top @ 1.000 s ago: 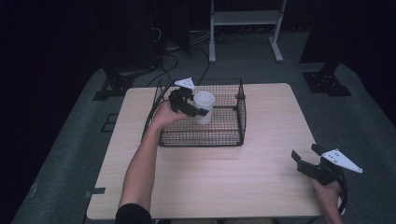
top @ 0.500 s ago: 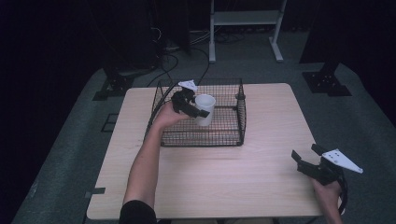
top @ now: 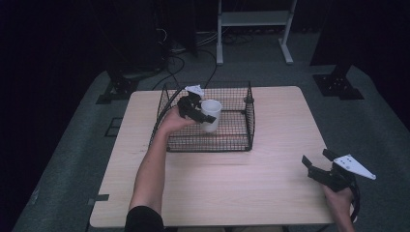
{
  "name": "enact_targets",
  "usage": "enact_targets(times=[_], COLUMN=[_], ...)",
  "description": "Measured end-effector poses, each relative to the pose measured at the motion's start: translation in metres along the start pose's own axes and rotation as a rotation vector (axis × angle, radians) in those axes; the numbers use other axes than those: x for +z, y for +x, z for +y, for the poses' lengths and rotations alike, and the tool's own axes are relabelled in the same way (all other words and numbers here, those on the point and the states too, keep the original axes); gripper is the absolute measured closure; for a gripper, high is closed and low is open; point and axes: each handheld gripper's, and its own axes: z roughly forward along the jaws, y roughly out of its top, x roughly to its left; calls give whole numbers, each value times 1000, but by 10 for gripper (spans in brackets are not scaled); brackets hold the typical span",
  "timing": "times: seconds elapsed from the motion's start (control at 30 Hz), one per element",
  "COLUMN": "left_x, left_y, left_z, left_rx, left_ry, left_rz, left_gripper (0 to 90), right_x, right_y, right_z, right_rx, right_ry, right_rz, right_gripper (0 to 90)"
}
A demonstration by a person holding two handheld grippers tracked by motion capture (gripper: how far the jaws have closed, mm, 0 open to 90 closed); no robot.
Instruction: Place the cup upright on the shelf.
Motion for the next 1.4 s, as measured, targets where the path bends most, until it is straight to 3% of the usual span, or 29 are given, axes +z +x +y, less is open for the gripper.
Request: enact_targets(times=[0.5,1.4], left_x=[13,21], left_y=[4,7], left_z=[-4,-12], left_rx=[-9,-17], left_ry=[35,64], left_rz=[-24,-10], left_gripper=[214,214], right_x=[0,-1], right_y=[0,0], right_z=[0,0], right_rx=[2,-2], right_ry=[-2,-4], right_rz=[0,3], right_gripper=[130,130])
